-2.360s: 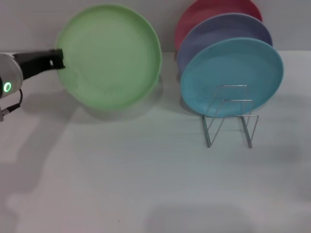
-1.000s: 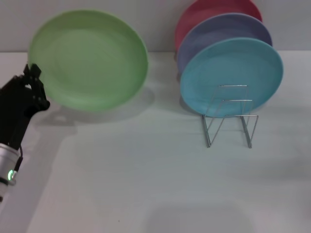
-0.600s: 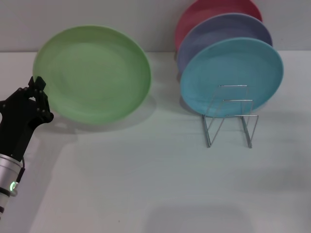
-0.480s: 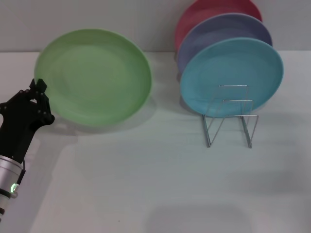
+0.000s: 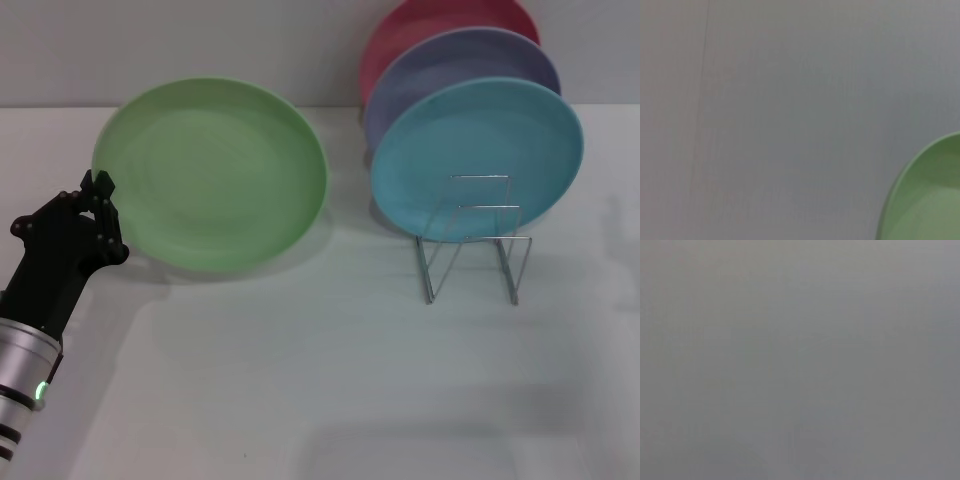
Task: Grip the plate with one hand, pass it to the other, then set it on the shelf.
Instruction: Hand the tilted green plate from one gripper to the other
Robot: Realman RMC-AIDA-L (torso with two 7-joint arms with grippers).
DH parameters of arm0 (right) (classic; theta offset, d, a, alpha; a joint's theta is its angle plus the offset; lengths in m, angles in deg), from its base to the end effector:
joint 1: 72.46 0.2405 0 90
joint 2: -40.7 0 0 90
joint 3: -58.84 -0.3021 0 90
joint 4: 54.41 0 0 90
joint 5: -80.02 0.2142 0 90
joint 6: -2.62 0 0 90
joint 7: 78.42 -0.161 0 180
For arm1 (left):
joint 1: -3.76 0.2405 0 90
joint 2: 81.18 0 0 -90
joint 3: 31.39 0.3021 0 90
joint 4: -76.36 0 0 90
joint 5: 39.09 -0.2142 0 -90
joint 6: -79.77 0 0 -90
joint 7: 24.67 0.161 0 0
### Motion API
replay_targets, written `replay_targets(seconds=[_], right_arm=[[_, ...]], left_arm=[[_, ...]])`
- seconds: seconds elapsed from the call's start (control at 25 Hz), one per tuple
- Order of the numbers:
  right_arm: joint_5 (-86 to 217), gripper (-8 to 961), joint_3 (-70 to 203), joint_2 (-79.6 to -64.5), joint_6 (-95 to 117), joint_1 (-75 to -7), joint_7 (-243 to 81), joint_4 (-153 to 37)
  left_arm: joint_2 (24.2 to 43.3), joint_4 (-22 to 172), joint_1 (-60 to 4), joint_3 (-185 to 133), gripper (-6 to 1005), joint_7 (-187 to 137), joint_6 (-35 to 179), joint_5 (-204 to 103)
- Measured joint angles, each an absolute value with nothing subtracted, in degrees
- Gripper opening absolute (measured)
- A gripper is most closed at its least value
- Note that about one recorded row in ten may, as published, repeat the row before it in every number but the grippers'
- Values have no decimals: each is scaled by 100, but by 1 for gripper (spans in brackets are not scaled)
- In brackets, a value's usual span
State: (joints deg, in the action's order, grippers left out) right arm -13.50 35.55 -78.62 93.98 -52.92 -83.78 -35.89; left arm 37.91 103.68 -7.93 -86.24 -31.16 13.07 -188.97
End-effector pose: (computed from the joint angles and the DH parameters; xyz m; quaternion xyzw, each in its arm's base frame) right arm 0.3472 0.3118 -0.0092 -0.5415 0.2116 0.4402 0.6842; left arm -0.3337 0.3140 -0.0662 -0.7144 -0.2121 -0.3598 0.5614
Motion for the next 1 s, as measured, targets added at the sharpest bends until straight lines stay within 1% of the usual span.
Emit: replay_targets(seconds=[0.24,0.48,1.0], right_arm=[[-1350,666,4156,-7849,9541,-5372,-7592,-2897],[-1355,666,4604,-7842,9453,-5268,-7254,-2333],[-1957,666,4895,-7856,8666,-5144,-7235,-1752]], left_arm=[[3797,10383,-853,-8398,35,-2923,1306,-18493],[3800,10384,-873,-8025,35,-2660,1165,-18205],[3800,10327,-848,-7949,34,-2598,971,-18139]])
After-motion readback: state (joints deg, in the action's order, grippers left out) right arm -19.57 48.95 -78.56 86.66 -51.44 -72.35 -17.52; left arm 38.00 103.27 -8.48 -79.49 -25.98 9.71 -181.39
